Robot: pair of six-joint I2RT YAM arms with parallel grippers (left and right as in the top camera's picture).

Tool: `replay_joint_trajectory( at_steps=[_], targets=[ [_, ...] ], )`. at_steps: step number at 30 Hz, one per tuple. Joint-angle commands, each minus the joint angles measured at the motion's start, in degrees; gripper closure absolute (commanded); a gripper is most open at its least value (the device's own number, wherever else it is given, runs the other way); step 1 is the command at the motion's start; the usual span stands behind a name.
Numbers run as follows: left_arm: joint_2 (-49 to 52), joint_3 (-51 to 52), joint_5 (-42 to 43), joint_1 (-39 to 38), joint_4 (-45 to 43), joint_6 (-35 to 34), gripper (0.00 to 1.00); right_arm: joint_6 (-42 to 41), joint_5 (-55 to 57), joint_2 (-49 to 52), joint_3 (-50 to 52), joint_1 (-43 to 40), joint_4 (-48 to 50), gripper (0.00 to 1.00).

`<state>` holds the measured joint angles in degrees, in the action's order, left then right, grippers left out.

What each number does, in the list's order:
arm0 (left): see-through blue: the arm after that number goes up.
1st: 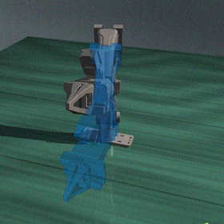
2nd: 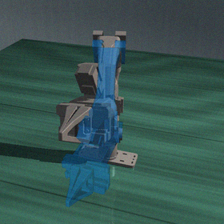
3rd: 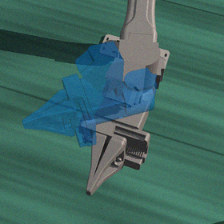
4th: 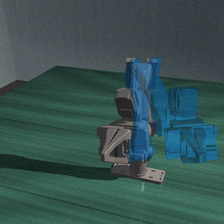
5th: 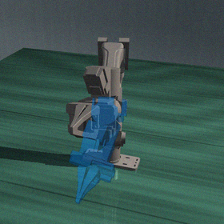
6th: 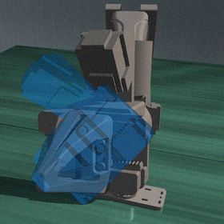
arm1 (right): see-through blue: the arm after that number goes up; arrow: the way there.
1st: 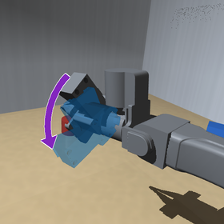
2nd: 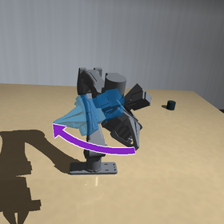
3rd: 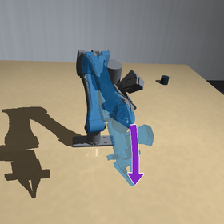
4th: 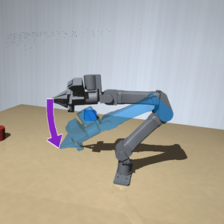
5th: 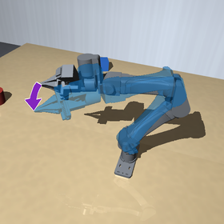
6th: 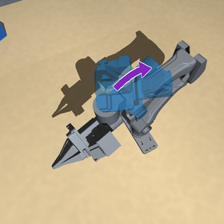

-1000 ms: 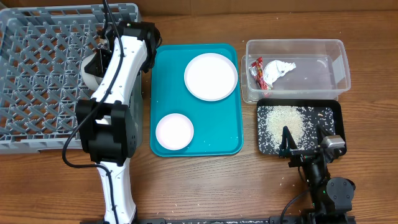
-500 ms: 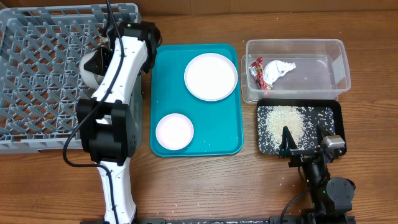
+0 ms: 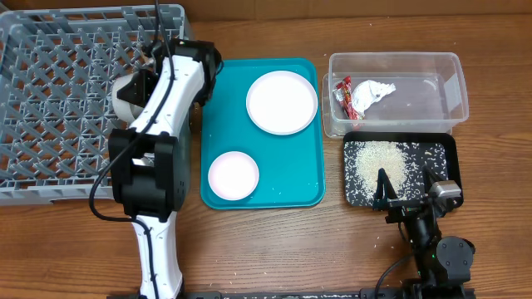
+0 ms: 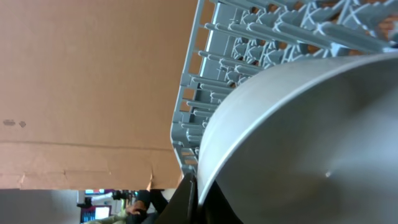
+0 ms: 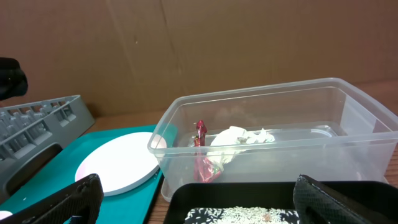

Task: Sort waste into correct bins and load items into the dishwasher
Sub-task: 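Move the left gripper to the pink-rimmed white bowl on the tray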

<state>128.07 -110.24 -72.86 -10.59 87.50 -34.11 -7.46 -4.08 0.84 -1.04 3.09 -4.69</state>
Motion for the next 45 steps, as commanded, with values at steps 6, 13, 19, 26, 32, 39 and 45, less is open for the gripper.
replay_joint_trajectory(
  at_steps=[6,13,19,26,32,39,45],
  targets=[
    [1.03,0.74,9.09,-5.81,3.45,0.87,0.71,0.22,0.35,-0.68,0.59,-0.17,0.33,0.00],
    [1.03,-5.03,27.52,-7.13,8.79,3.10,0.62,0.22,0.33,-0.68,0.59,-0.17,0.33,0.00],
    [-3.65,-15.85,46.49,-7.43,9.35,12.20,0.66,0.22,0.33,-0.68,0.59,-0.17,0.33,0.00],
    [-18.25,-21.22,63.10,-7.45,9.31,15.21,0.55,0.22,0.35,-0.68,0.59,-0.17,0.33,0.00],
    [-31.28,-16.37,77.81,-9.27,9.31,22.53,0.62,0.22,0.35,-0.68,0.59,-0.17,0.33,0.00],
    [-46.07,12.50,71.01,-16.20,7.10,12.87,0.56,0.22,0.33,-0.68,0.59,-0.17,0.33,0.00],
    [-47.87,30.86,71.06,-16.81,-9.01,12.24,0.00,0.22,0.33,-0.68,0.59,-0.17,0.33,0.00]
  ],
)
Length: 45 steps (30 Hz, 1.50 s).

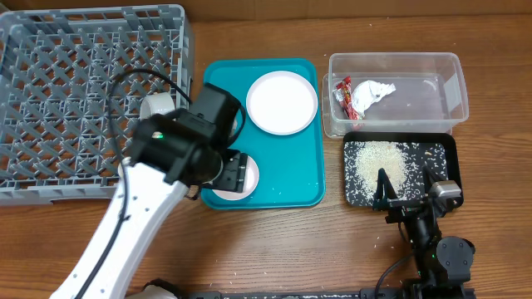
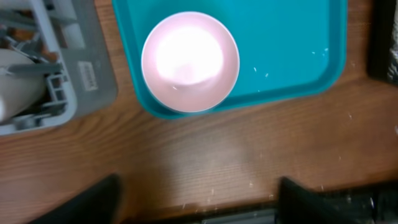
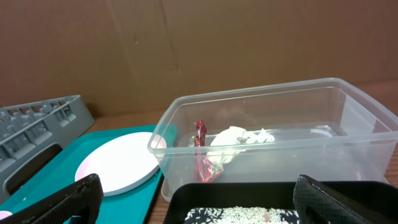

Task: Sort waste into correct bins and load items into the dishwasher
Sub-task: 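Move the left gripper to the pink-rimmed white bowl on the tray, then grasp the pink-rimmed bowl and carry it to the dish rack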

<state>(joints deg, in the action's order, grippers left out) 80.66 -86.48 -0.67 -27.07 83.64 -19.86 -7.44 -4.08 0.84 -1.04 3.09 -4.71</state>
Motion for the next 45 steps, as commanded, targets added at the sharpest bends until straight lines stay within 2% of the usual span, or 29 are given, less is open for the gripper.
replay_joint_trajectory(
  at_steps=[1,5,10,13,14,15,18,21,24,25,29,33,35,38,41,45],
  targets=[
    [-0.09,9.66,-1.77,-0.33,-7.74,-2.01,0.00,0.20,0.35,-0.68,0.59,-0.17,0.35,0.00],
    [2.32,17.27,-2.71,0.46,-16.24,-2.80,0.00,0.20,0.33,-0.68,0.59,-0.17,0.35,0.00],
    [6.58,21.81,-4.31,2.14,-21.05,-4.63,0.00,0.20,0.35,-0.68,0.59,-0.17,0.35,0.00],
    [9.73,23.43,-8.04,3.10,-24.30,-5.07,0.06,0.20,0.33,-0.68,0.59,-0.17,0.35,0.00],
    [11.10,23.89,-9.14,3.41,-25.27,-5.57,0.10,0.20,0.35,-0.68,0.59,-0.17,0.35,0.00],
    [12.28,24.24,-9.75,3.65,-26.01,-6.14,0.19,0.20,0.35,-0.68,0.59,-0.17,0.35,0.00],
    [16.44,24.65,-10.05,4.55,-27.15,-7.87,0.32,0.20,0.35,-0.68,0.59,-0.17,0.35,0.00],
    [20.41,24.65,-10.03,4.96,-27.63,-8.68,0.51,0.20,0.35,-0.68,0.59,-0.17,0.35,0.00],
    [22.21,24.63,-10.01,5.09,-27.80,-8.68,0.89,0.20,0.35,-0.68,0.59,-0.17,0.35,0.00],
    [22.18,24.57,-9.86,5.09,-27.76,-8.66,0.96,0.20,0.33,-0.68,0.59,-0.17,0.35,0.00],
    [20.39,21.94,-9.84,5.09,-24.98,-8.46,0.96,0.20,0.33,-0.68,0.59,-0.17,0.35,0.00],
    [17.29,15.02,-9.70,5.07,-20.87,-6.64,0.96,0.20,0.33,-0.68,0.59,-0.17,0.35,0.00],
    [16.57,12.39,-6.75,4.96,-20.85,-5.70,0.96,0.20,0.35,-0.68,0.59,-0.17,0.35,0.00],
    [16.09,8.79,-6.14,5.07,-17.03,-1.25,0.96,0.20,0.35,-0.68,0.59,-0.17,0.35,0.00],
    [15.82,3.26,-15.26,5.77,-8.48,-6.80,0.96,0.20,0.33,-0.68,0.59,-0.17,0.35,0.00],
    [15.80,-6.32,-35.58,6.16,7.76,-20.59,0.96,0.20,0.35,-0.68,0.59,-0.17,0.35,0.01]
  ],
)
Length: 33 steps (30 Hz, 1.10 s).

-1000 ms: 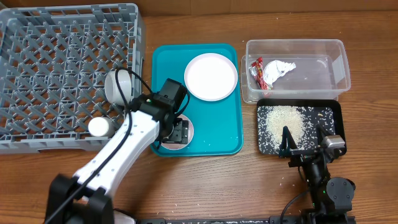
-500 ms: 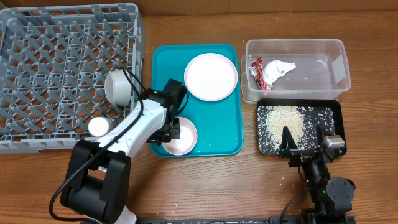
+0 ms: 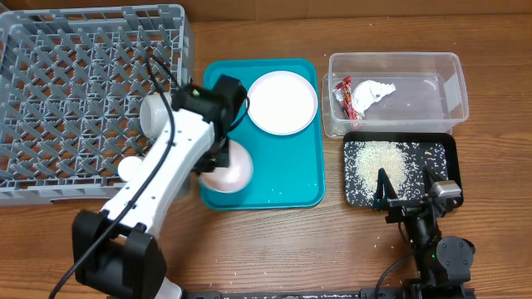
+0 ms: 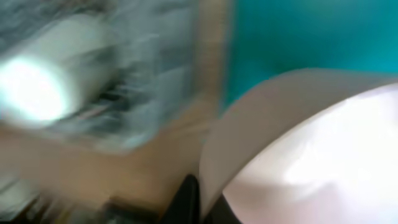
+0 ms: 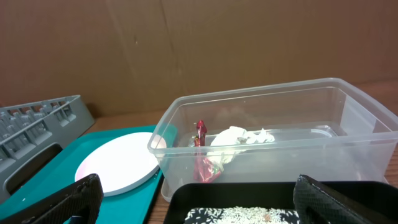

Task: Sort waste into correct bins and load items into the dishwasher
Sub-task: 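Grasp the pink-rimmed bowl and carry it to the dish rack, then set the pink-rimmed bowl upright in the rack and release it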

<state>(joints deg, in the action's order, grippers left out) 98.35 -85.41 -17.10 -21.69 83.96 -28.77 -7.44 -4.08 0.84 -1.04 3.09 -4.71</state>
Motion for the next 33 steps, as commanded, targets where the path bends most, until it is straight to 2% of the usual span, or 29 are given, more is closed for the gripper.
replay_joint_trajectory(
  at_steps=[1,4,8,11,13,15,18,19,21,25,33],
  targets=[
    [-1.88,-9.88,-24.35,0.79,12.37,-15.74,0.96,0.20,0.35,-0.68,0.59,-0.17,0.35,0.00],
    [-4.09,-11.43,-28.04,0.31,12.90,-11.37,0.96,0.20,0.35,-0.68,0.59,-0.17,0.35,0.00],
    [-11.56,-6.08,-30.77,-0.76,12.87,-9.31,0.96,0.20,0.35,-0.68,0.59,-0.17,0.35,0.00],
    [-21.73,1.42,-33.92,0.92,12.87,-13.16,0.96,0.20,0.35,-0.68,0.59,-0.17,0.35,0.00],
    [-25.24,3.41,-37.05,3.30,12.68,-17.18,0.96,0.20,0.33,-0.68,0.59,-0.17,0.35,0.00],
    [-26.29,3.72,-38.82,6.38,9.53,-17.18,0.96,0.20,0.33,-0.68,0.59,-0.17,0.35,0.00],
    [-24.55,3.72,-40.44,10.45,0.55,-10.03,0.96,0.20,0.33,-0.68,0.59,-0.17,0.35,0.00],
    [-22.03,3.72,-41.07,12.94,-6.69,-2.43,0.96,0.20,0.35,-0.68,0.59,-0.17,0.35,0.00],
    [-18.69,3.72,-42.82,15.21,-13.20,4.31,0.96,0.20,0.35,-0.68,0.59,-0.17,0.35,0.00],
    [-10.51,3.72,-47.06,18.18,-22.45,13.18,0.96,0.20,0.35,-0.68,0.59,-0.17,0.35,0.00],
    [2.54,3.72,-49.57,19.85,-29.38,15.28,0.96,0.20,0.35,-0.68,0.59,-0.17,0.35,0.00]
  ],
)
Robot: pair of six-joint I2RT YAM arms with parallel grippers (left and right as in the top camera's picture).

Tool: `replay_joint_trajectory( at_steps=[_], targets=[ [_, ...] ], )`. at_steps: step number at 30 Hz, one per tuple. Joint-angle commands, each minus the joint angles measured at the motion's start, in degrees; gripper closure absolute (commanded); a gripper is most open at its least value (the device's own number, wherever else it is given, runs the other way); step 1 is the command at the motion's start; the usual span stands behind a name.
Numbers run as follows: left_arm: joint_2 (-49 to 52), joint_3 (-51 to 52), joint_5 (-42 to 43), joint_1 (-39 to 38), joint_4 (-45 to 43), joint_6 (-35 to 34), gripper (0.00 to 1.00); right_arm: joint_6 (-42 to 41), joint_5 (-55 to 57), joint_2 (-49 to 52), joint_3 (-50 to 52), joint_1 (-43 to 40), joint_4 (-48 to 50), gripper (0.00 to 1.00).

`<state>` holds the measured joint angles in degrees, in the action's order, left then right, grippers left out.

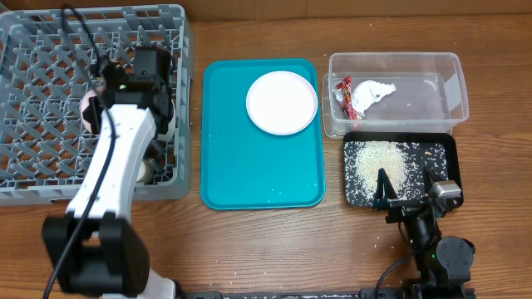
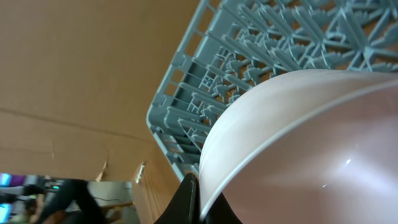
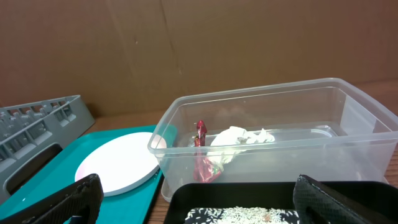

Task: Sort waste into correct bins and load items into the dishwasher
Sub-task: 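Set the pink-rimmed bowl upright in the rack and release it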

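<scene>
A pink bowl fills the left wrist view, tilted on edge, and my left gripper is shut on its rim. In the overhead view that gripper hangs over the right part of the grey dishwasher rack, with only a sliver of the pink bowl showing beside it. A white plate lies on the teal tray. My right gripper rests open by the black rice tray, holding nothing.
A clear bin at the right holds a red wrapper and crumpled white paper. White dishware peeks out beside the left arm in the rack. Loose rice covers the black tray. Cardboard walls stand behind the table.
My left gripper, shut on the pink bowl, has moved from the tray's left edge to above the rack's right part. The tray's front left spot is bare. The right arm has not moved.
My left gripper was first in the rack, shut on a white bowl. Then it hung open above the pink bowl on the tray, the white one left in the rack. Then it held the pink bowl at the tray's left edge, and now over the rack.
</scene>
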<state>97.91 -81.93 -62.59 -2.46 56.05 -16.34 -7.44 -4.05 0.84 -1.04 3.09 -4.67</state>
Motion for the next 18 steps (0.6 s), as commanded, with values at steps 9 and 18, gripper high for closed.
replay_joint_trajectory(
  at_steps=[9,18],
  targets=[
    [6.67,0.22,-8.28,2.54,-7.72,6.08,0.96,0.20,0.33,-0.68,0.59,-0.17,0.31,0.00],
    [7.50,0.24,0.11,4.04,-8.35,5.64,0.96,0.20,0.31,-0.68,0.59,-0.17,0.31,0.00]
  ],
)
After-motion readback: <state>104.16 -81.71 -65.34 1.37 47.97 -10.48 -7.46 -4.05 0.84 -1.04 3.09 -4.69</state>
